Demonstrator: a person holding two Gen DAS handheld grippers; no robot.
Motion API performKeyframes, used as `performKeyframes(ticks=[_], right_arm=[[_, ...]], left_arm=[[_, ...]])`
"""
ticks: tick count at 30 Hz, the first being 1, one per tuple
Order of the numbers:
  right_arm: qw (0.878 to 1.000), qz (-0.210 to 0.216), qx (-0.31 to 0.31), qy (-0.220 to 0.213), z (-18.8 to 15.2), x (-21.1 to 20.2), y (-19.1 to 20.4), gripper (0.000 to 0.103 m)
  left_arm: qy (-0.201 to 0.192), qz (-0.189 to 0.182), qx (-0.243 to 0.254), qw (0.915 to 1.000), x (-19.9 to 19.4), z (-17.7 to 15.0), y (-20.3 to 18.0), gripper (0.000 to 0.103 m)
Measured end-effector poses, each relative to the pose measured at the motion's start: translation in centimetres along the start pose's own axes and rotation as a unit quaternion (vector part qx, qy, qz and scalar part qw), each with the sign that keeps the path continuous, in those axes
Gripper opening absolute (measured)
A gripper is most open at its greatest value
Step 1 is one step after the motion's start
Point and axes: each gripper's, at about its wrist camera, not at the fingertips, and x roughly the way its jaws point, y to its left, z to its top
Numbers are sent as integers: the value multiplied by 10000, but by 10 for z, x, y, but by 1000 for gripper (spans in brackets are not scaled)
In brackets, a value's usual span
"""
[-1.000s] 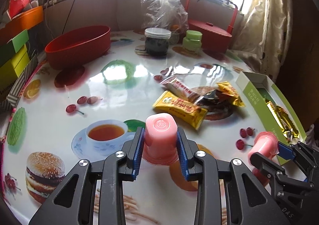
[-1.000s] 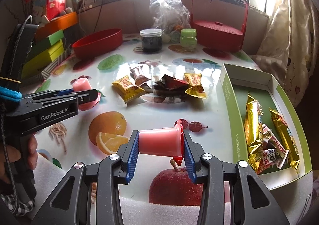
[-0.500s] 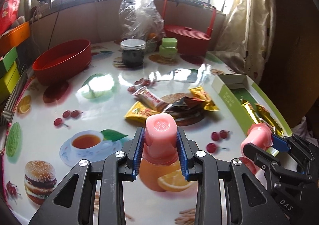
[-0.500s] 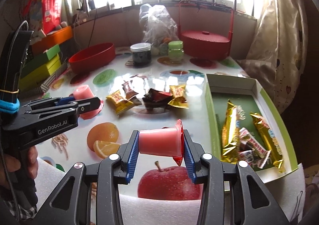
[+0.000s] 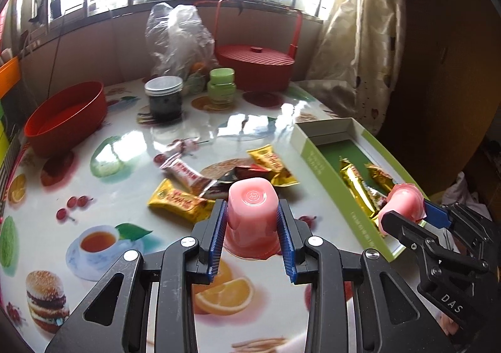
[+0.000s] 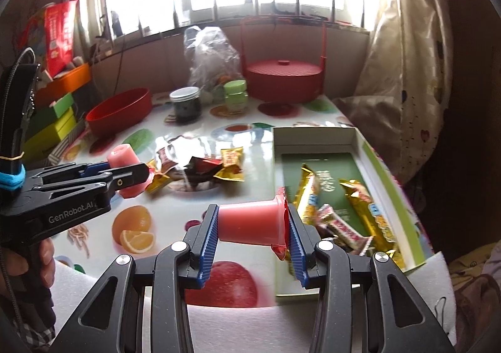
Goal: Organize snacks
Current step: 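Lift both held jelly cups and carry them over the green gift box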
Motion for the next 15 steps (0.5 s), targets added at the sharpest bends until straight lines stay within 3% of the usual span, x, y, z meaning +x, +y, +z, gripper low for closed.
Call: performKeyframes(ticks=[15], right_arm=[[9985, -447, 304, -2, -6, -9, -46, 40]], left_arm=[[14, -553, 283, 9981, 12, 16, -45, 33]])
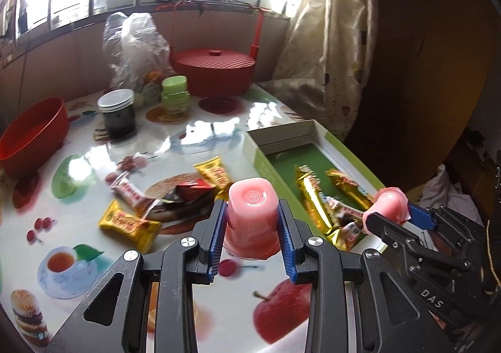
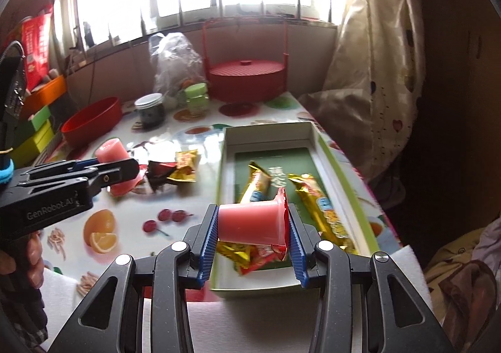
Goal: Organize snacks
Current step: 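Lift both held jelly cups and carry them over the green gift box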
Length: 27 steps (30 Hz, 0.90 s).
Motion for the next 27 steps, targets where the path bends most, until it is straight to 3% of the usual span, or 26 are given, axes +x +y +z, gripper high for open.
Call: performKeyframes(ticks=[15, 27], right_arm=[[9992, -274, 202, 200, -9, 13, -31, 40], [9981, -466, 248, 311, -16, 26, -48, 40]], left_arm=[[193, -503, 80, 9985, 28, 7, -31, 33], [428, -632, 271, 9967, 52, 4, -53, 33]])
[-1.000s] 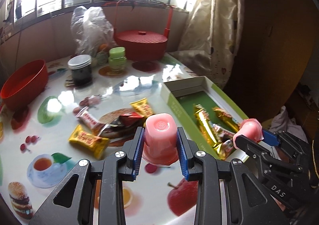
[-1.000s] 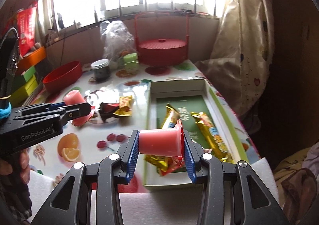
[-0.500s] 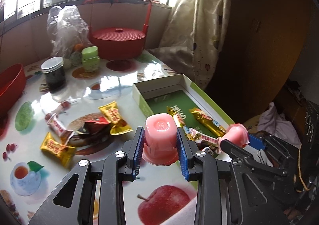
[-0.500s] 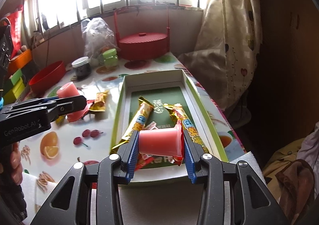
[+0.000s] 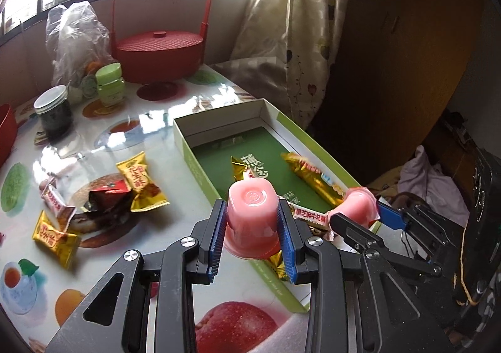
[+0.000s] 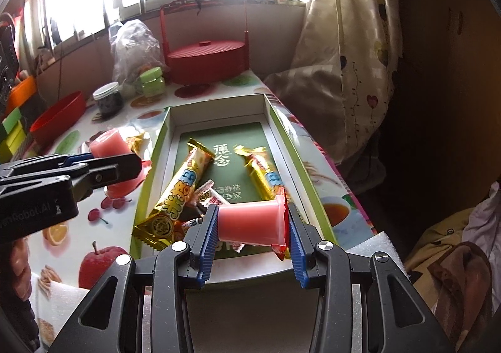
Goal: Organize snacks
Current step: 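Lift both held jelly cups and carry them over the green gift box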
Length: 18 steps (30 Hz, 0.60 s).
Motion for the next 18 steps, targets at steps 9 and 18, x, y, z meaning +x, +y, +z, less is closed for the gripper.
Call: performKeyframes(ticks=[9, 18], right_arm=[[9999, -26, -143, -5, 0, 9, 0, 40], [9997, -30, -239, -28, 1, 15, 4, 40]], left_arm=[[152, -6, 103, 9998, 15, -2, -10, 33], [176, 0, 234, 9996, 25, 0, -17, 33]])
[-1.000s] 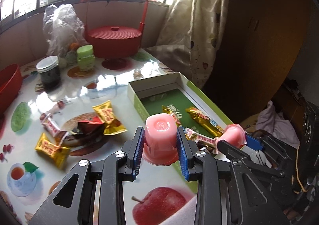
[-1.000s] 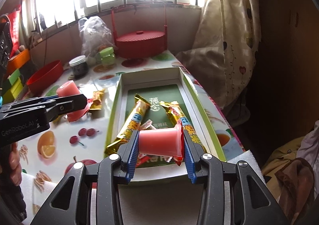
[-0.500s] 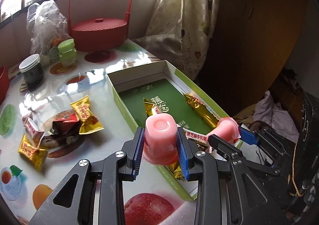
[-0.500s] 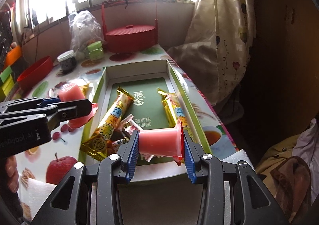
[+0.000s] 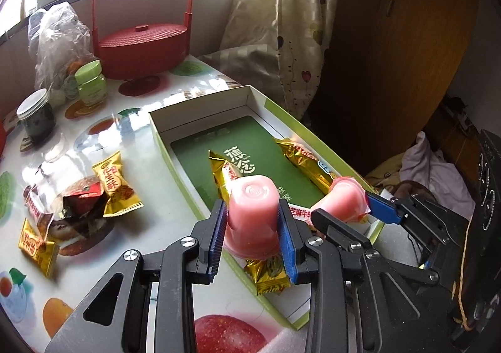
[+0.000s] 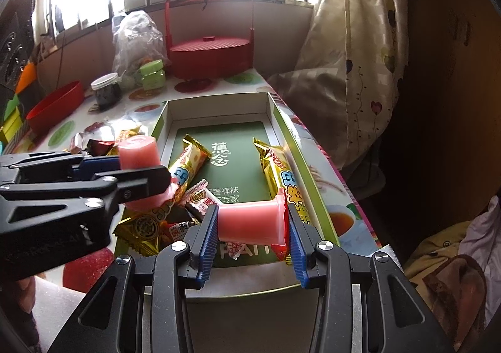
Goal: Organize snacks
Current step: 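Lift both held jelly cups and carry them over the green gift box, then open the left gripper releasing its jelly cup while the right gripper drops its cup into the box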
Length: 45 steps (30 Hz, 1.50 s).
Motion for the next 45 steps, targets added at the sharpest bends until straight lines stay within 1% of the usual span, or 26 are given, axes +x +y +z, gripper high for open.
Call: performKeyframes(ticks=[8, 14, 17, 19, 20, 24, 26, 31, 33, 35, 45], right_arm=[[10000, 12, 24, 11, 0, 1, 0, 40], [10000, 26, 24, 6, 0, 1, -1, 40], [10000, 21, 20, 19, 0, 1, 0, 42], [10000, 37, 21, 23, 0, 1, -1, 45], [10000, 51, 23, 22, 0, 1, -1, 47], [10000, 69, 16, -13, 0, 1, -1, 52], [10000, 56, 18, -10, 0, 1, -1, 53], [10000, 61, 66, -21, -1, 0, -1, 55], [9999, 69, 94, -22, -2, -1, -1, 56], [9999, 79, 138, -29, -3, -2, -1, 56], [9996, 169, 194, -93, -5, -10, 3, 58]], left_arm=[[89, -91, -87, 9999, 6, 2, 4, 33], [118, -67, -85, 9999, 7, 3, 3, 33], [122, -74, -112, 9998, 7, 4, 4, 33], [130, -61, -132, 9998, 7, 4, 4, 37], [136, -49, -138, 9998, 7, 4, 4, 41], [128, -84, -152, 9998, 6, 4, 5, 42], [125, -86, -153, 9998, 5, 3, 4, 42], [57, -106, -170, 9998, -1, 4, 4, 44], [48, -117, -183, 9998, -2, 4, 5, 47], [29, -50, -175, 9998, -5, 3, 5, 47], [-78, -67, -202, 9997, -19, -2, 9, 48]])
